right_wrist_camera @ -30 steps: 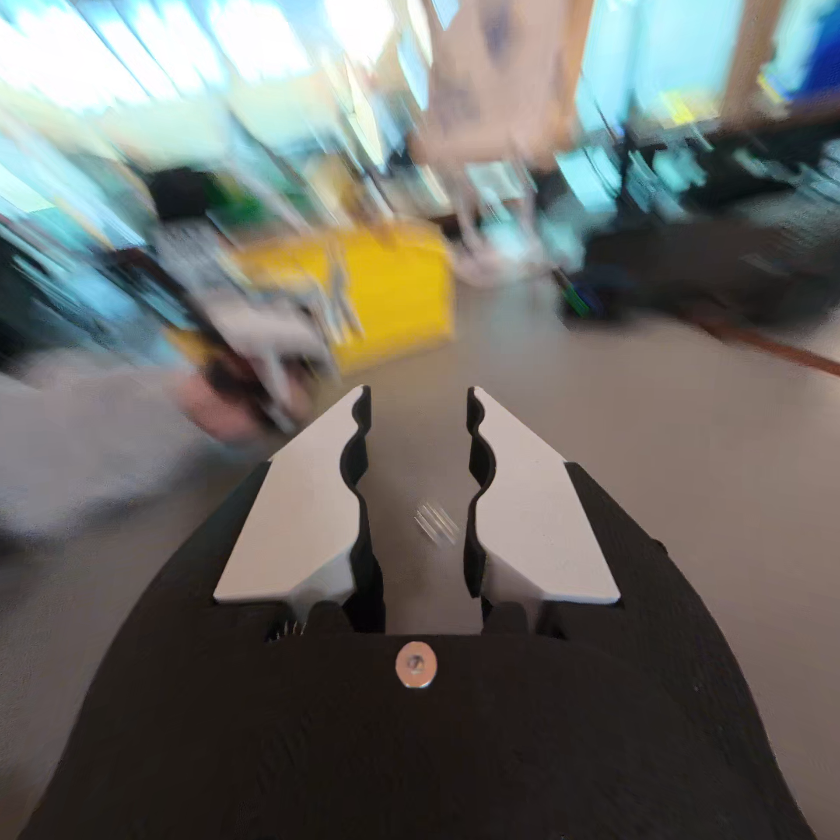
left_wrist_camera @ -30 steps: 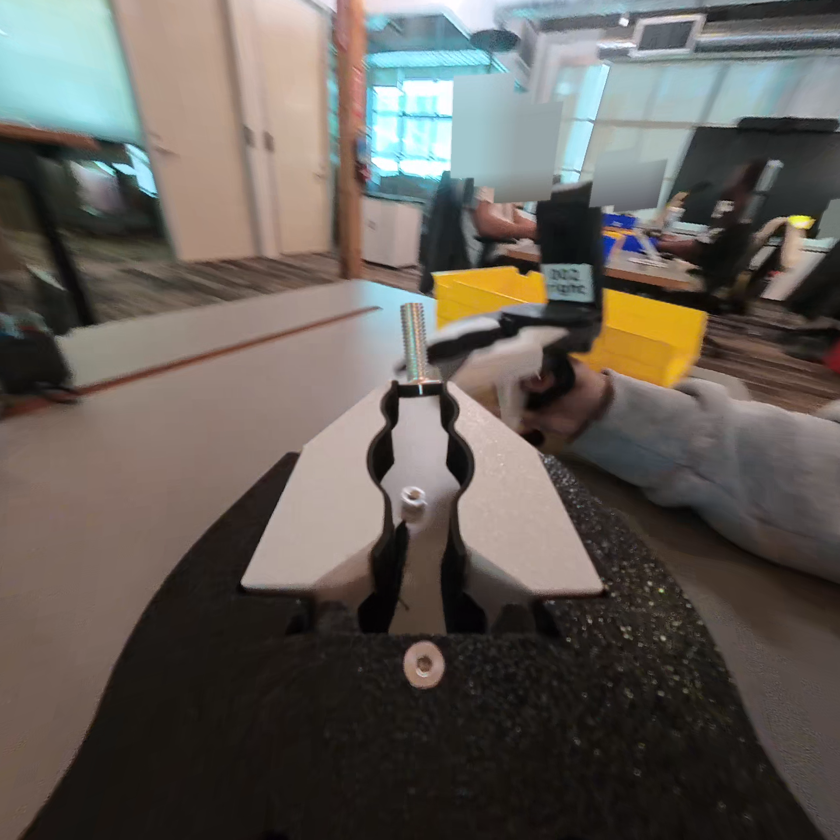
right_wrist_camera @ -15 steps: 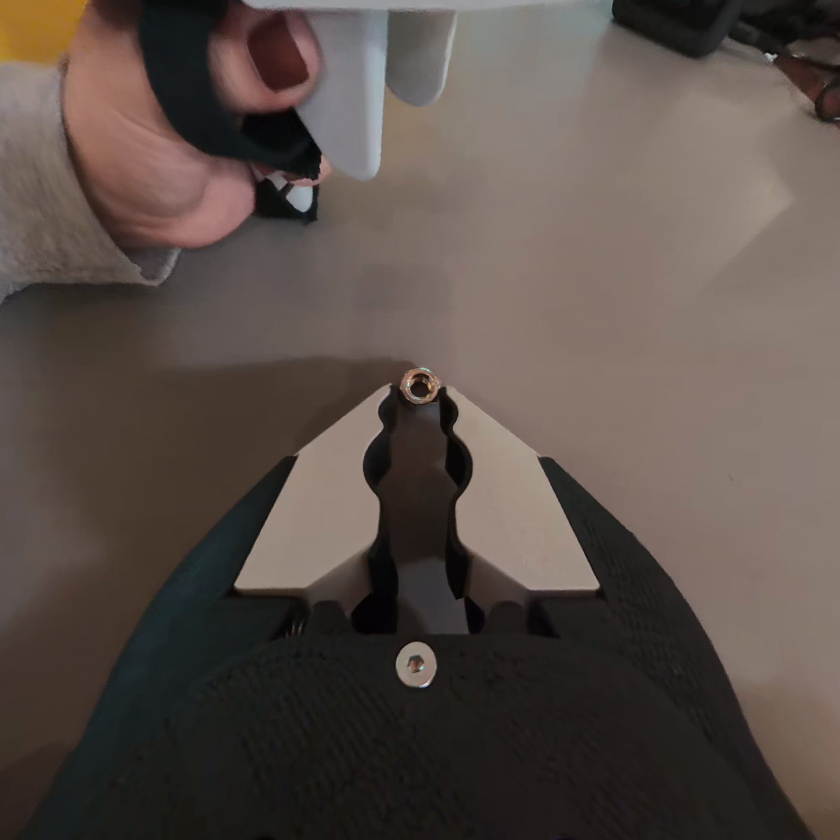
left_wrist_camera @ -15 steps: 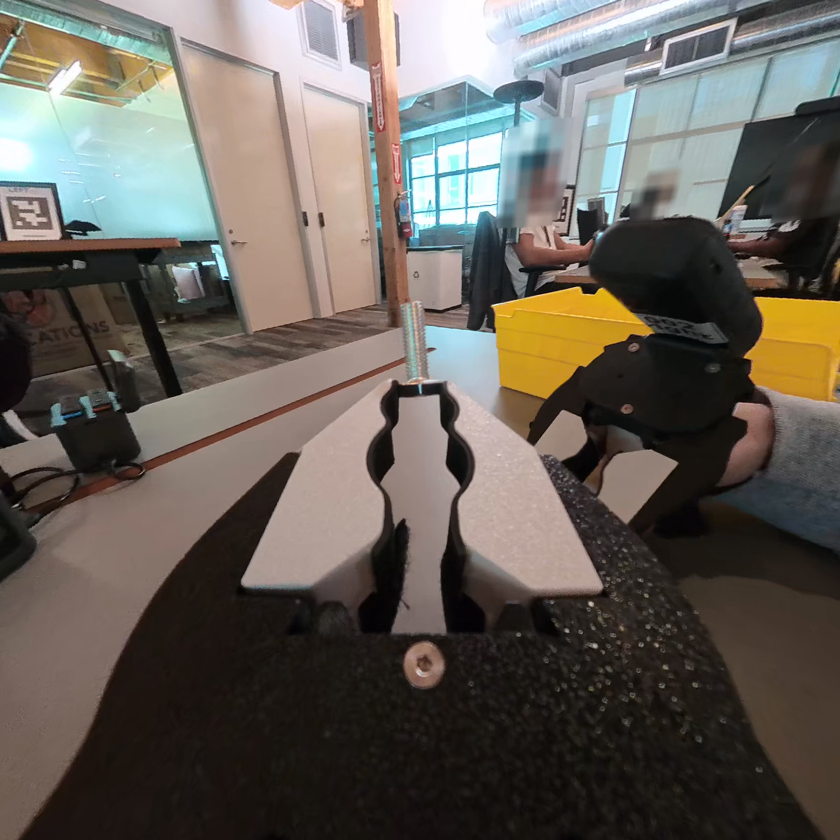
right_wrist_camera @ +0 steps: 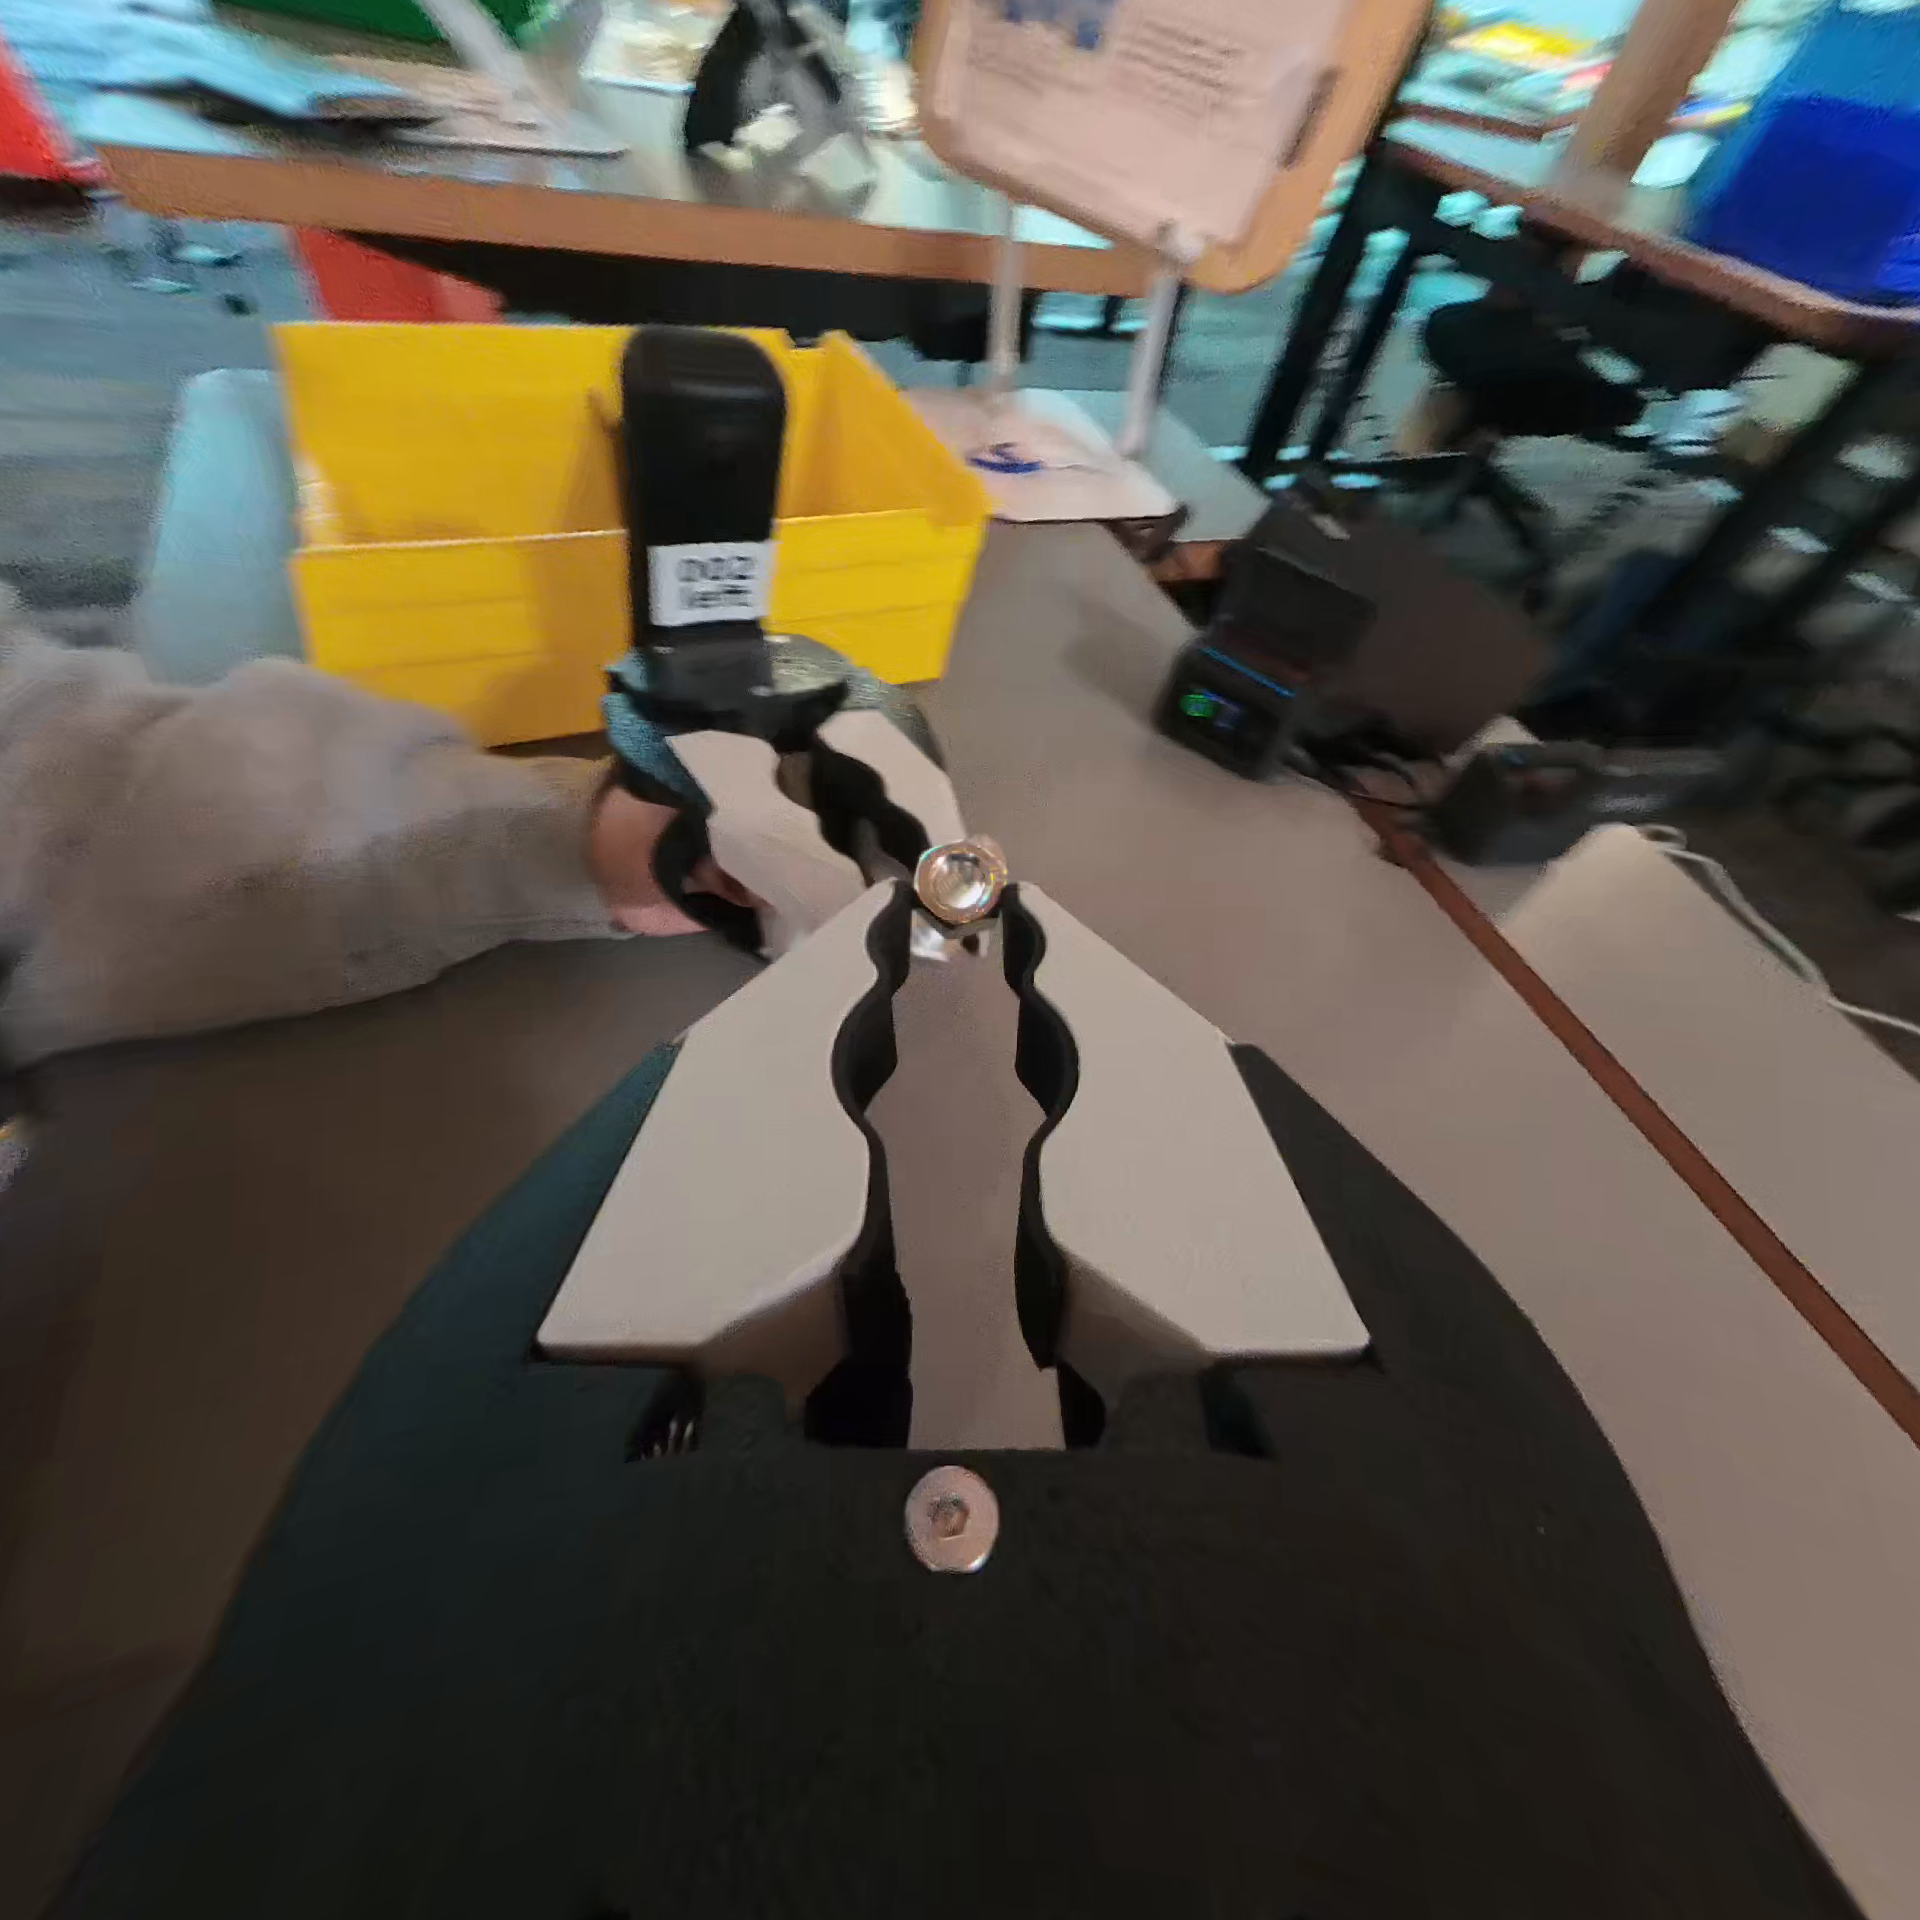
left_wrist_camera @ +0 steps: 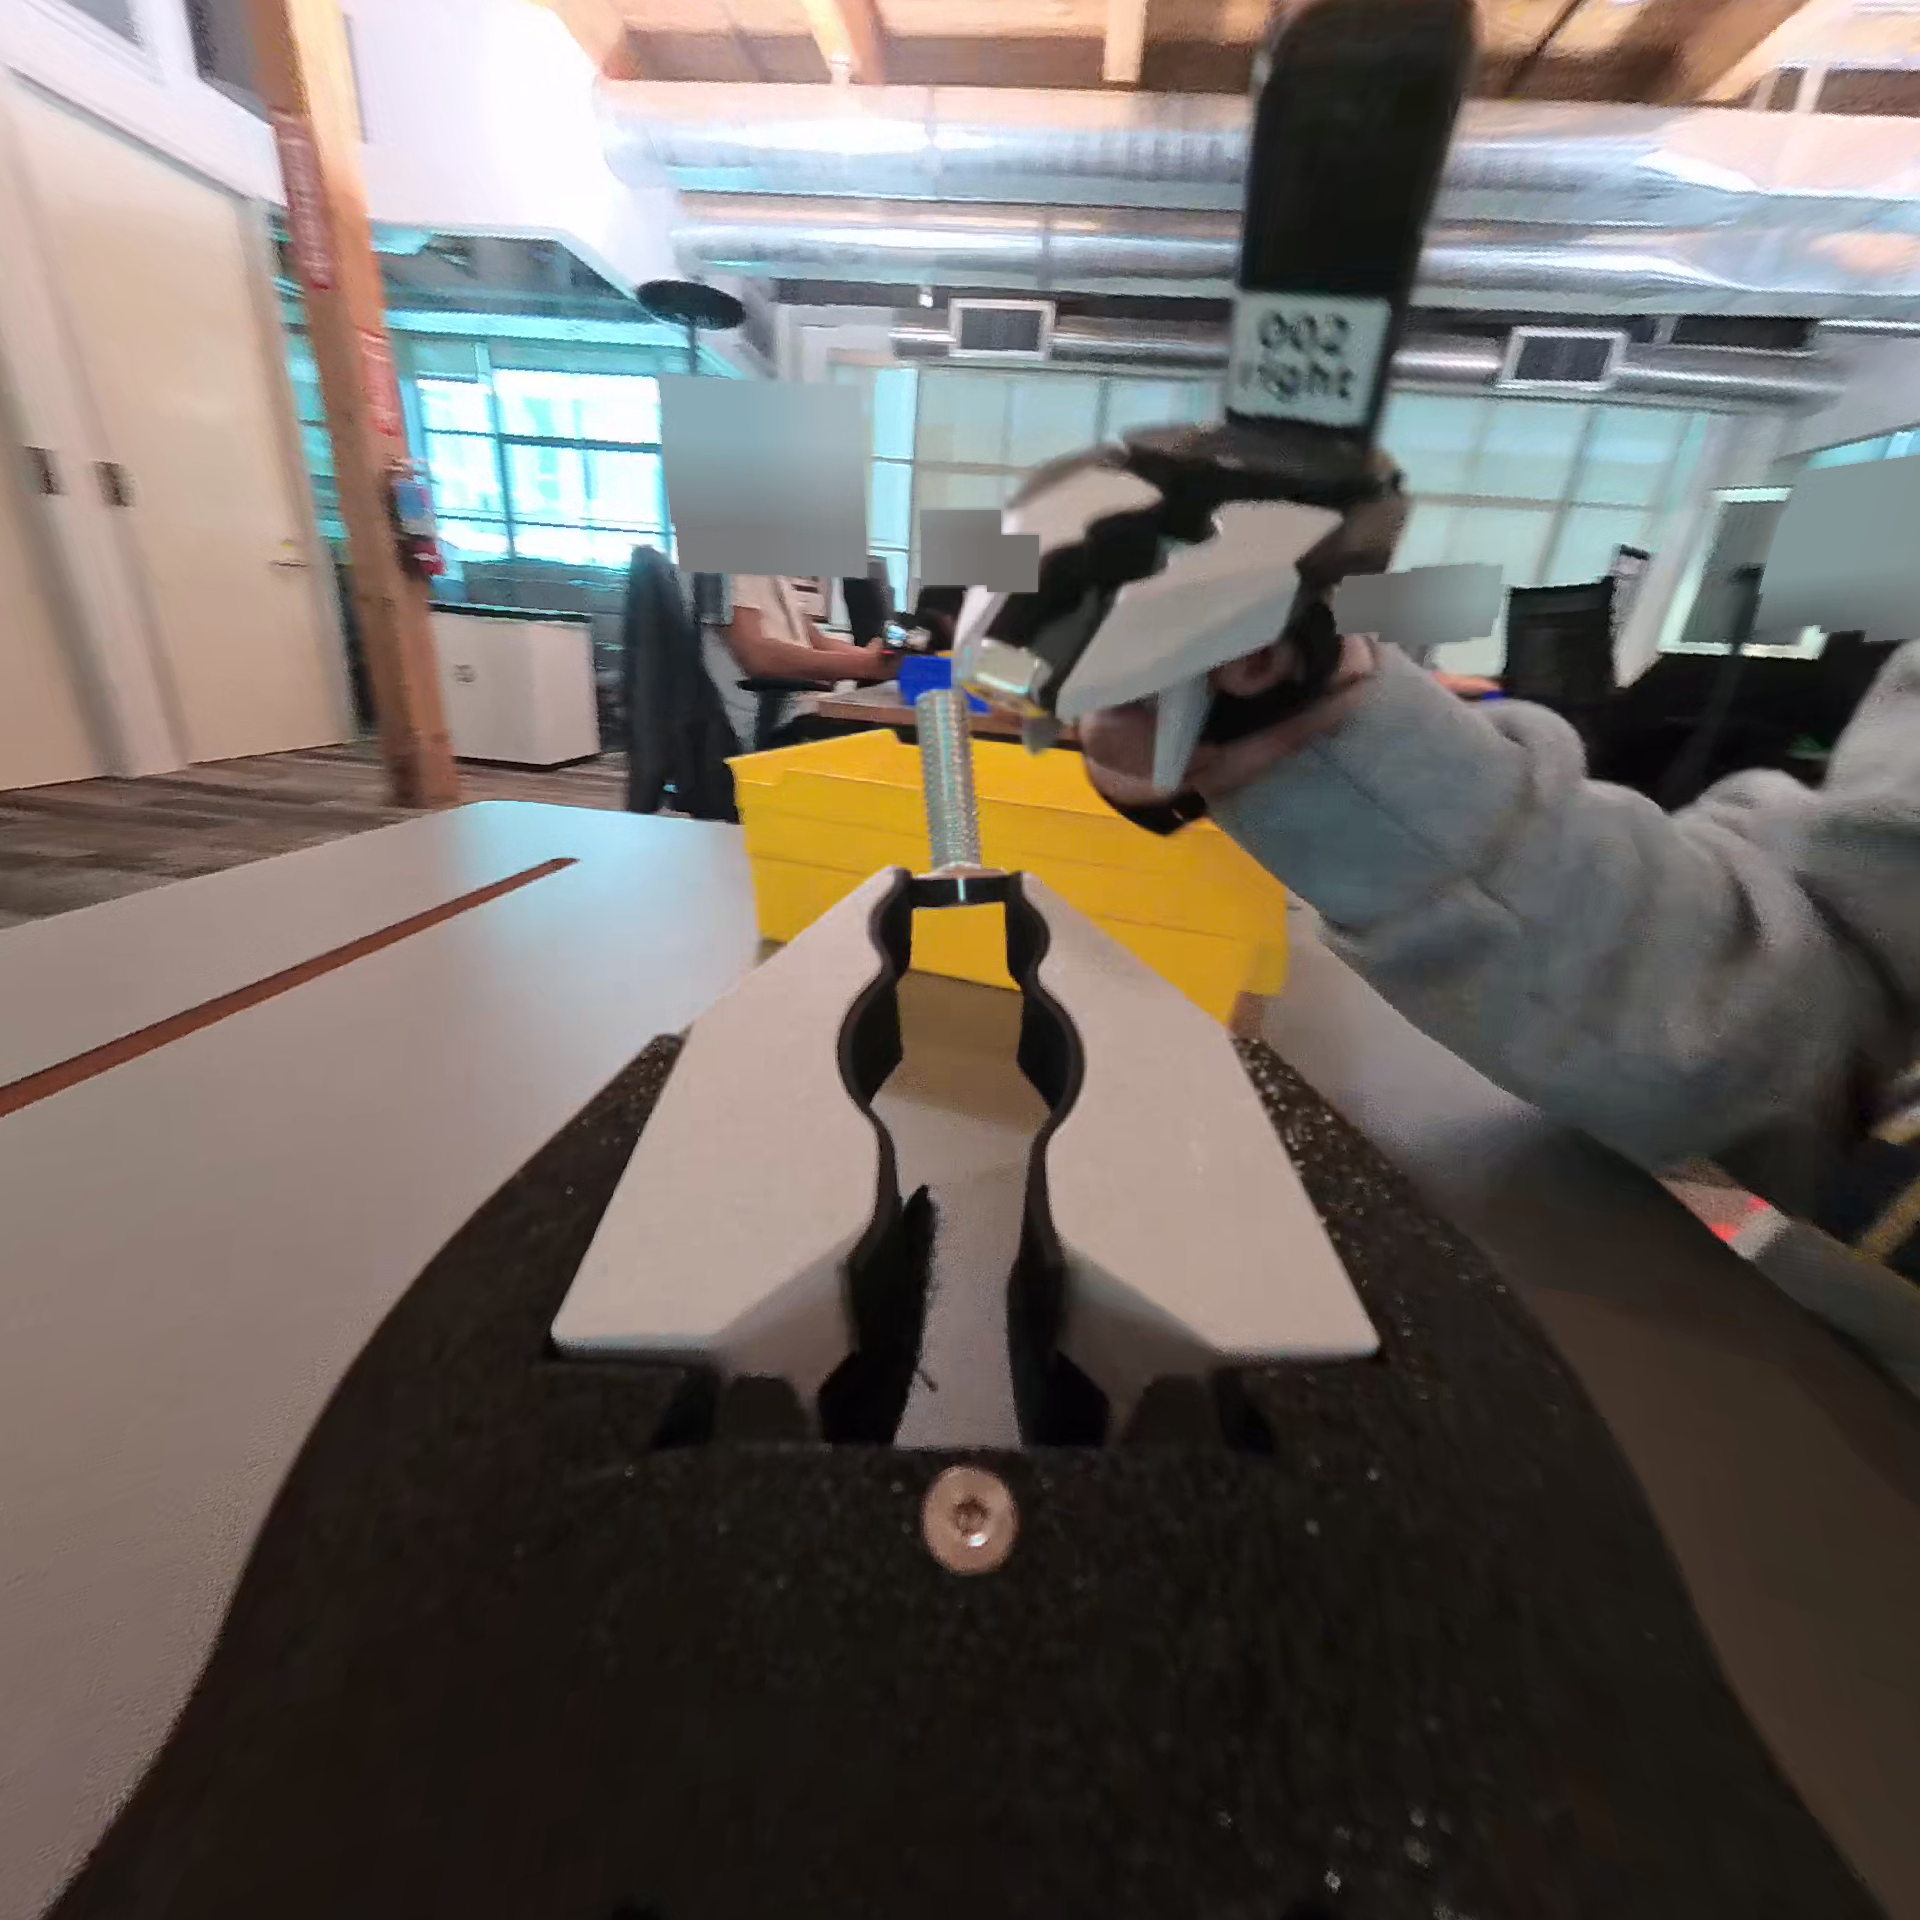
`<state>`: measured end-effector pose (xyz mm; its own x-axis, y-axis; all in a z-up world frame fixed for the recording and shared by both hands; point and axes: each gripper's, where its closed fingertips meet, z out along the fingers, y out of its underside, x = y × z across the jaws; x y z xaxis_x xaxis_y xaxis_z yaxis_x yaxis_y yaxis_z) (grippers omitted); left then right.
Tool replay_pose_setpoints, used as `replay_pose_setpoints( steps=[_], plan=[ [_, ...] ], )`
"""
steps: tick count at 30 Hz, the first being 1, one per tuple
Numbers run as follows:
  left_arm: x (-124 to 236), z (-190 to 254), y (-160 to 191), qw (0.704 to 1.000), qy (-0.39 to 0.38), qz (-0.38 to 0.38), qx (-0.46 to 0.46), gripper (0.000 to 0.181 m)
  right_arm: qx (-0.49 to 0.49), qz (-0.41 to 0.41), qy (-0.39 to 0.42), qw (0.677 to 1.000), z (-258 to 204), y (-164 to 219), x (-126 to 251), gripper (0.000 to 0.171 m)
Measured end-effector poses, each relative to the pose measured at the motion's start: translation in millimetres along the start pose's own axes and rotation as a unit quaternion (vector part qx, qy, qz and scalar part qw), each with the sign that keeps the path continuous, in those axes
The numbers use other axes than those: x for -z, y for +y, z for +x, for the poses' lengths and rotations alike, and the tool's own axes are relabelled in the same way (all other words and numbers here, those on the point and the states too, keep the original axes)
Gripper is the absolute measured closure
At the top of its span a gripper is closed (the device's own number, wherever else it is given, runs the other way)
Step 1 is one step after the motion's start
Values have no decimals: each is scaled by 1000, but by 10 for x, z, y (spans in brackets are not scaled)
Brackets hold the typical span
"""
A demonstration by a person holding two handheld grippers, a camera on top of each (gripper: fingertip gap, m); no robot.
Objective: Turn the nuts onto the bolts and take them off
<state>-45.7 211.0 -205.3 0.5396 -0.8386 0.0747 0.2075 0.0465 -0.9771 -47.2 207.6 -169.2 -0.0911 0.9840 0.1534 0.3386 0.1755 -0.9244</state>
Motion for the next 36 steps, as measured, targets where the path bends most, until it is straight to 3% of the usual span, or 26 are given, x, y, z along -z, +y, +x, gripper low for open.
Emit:
replay_pose_setpoints(
  steps=[1, 10, 19, 28, 36],
  plan=[
    [-19, 54, 12, 1000, 16, -3, 0, 166, 7, -10, -26, 1000, -40, -29, 0, 155],
    [-30, 317, -6, 994, 103, -2, 22, 166, 25, -103, -174, 979, -211, -30, 98, 155],
    [33, 457, -105, 985, 163, 27, 54, 166, -4, -57, -253, 966, -327, -125, 88, 156],
    [14, 325, -86, 993, 111, 21, 38, 166, -35, -85, -180, 979, -192, -86, 29, 155],
    [12, 137, -89, 1000, 24, 19, 4, 166, -99, -56, -35, 993, -42, -119, -118, 155]
  ],
)
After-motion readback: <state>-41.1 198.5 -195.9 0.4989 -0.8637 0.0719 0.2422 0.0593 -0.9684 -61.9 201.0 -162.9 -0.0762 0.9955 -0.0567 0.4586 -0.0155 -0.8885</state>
